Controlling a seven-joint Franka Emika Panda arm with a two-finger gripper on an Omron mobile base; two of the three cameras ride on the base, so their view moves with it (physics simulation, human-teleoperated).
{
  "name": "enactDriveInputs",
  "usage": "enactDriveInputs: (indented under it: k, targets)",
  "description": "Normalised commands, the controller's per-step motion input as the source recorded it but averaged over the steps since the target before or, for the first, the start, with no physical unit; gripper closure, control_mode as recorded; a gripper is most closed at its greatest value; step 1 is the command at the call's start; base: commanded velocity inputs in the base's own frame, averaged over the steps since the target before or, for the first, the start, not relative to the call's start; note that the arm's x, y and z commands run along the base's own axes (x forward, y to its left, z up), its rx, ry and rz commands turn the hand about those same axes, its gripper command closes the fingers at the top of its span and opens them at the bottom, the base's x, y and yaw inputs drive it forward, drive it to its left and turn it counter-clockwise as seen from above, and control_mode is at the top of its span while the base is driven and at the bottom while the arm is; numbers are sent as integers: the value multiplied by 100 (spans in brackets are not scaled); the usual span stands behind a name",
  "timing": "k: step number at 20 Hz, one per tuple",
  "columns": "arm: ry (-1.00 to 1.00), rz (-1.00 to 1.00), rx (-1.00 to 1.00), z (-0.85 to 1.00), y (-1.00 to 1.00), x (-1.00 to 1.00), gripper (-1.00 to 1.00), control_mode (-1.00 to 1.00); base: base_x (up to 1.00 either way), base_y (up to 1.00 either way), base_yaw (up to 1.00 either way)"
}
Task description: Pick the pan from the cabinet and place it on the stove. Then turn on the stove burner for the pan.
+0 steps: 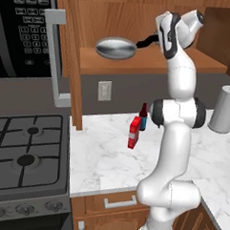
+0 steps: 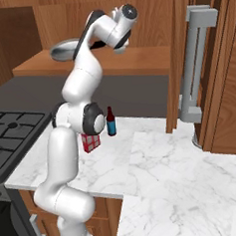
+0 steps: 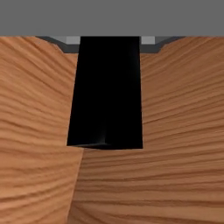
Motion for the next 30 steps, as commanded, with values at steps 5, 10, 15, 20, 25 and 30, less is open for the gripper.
enactDriveInputs:
  k: [5, 10, 15, 20, 25, 30]
  targets:
    - [-29, 0, 6, -20, 8, -35, 100, -100, 0, 0, 0]
    - [-24, -8, 0, -2, 21, -81, 100, -100, 0, 0, 0]
    - [-19, -16, 0, 0, 4, -98, 100, -100, 0, 0, 0]
    - [-11, -16, 0, 0, 0, -99, 100, -100, 0, 0, 0]
    - [-2, -15, 0, 0, 1, -95, 100, -100, 0, 0, 0]
    - [1, -8, 0, -1, 3, -71, 100, -100, 0, 0, 0]
